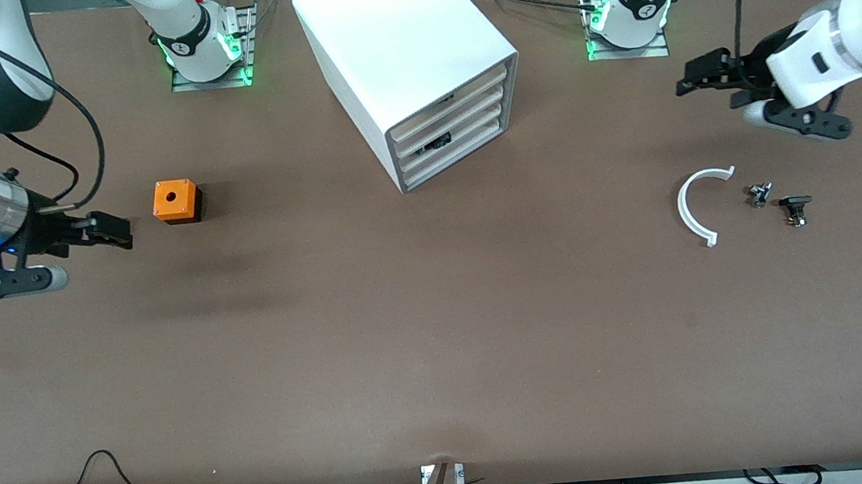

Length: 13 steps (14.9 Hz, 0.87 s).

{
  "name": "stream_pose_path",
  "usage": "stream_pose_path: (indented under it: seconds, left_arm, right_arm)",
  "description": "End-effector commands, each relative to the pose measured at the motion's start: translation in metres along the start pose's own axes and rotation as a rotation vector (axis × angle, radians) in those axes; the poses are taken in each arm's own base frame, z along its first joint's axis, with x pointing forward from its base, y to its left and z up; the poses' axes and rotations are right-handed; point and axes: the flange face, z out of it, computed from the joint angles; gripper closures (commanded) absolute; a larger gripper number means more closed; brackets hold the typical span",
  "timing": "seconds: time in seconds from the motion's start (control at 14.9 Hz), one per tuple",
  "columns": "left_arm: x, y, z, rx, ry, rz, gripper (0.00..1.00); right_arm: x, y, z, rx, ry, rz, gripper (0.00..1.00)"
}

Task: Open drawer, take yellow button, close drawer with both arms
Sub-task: 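Move the left gripper toward the cabinet while the right gripper advances, then grasp the white cabinet's drawer front with the left gripper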

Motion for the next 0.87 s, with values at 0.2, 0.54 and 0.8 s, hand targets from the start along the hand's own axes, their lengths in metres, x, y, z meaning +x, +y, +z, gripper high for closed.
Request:
stream_pose_path:
  seconds: [0.2, 0.54, 0.8]
  left_arm:
    - [0.037, 0.015, 0.049, -0.302, -0.167, 0.086, 0.00]
    - [0.062, -0.001, 0.114, -0.536, -0.048, 0.287, 0.00]
    - [0.064, -0.014, 0.184, -0.735, 0.101, 0.370, 0.00]
  right_arm:
    - [0.020, -0.033, 0.037, 0.002, 0.024, -0.023, 0.00]
    - [0.028, -0.063, 0.060, 0.019, 0.018, 0.053, 0.00]
    - [0.030, -0.101, 0.076, 0.016, 0.016, 0.138, 0.00]
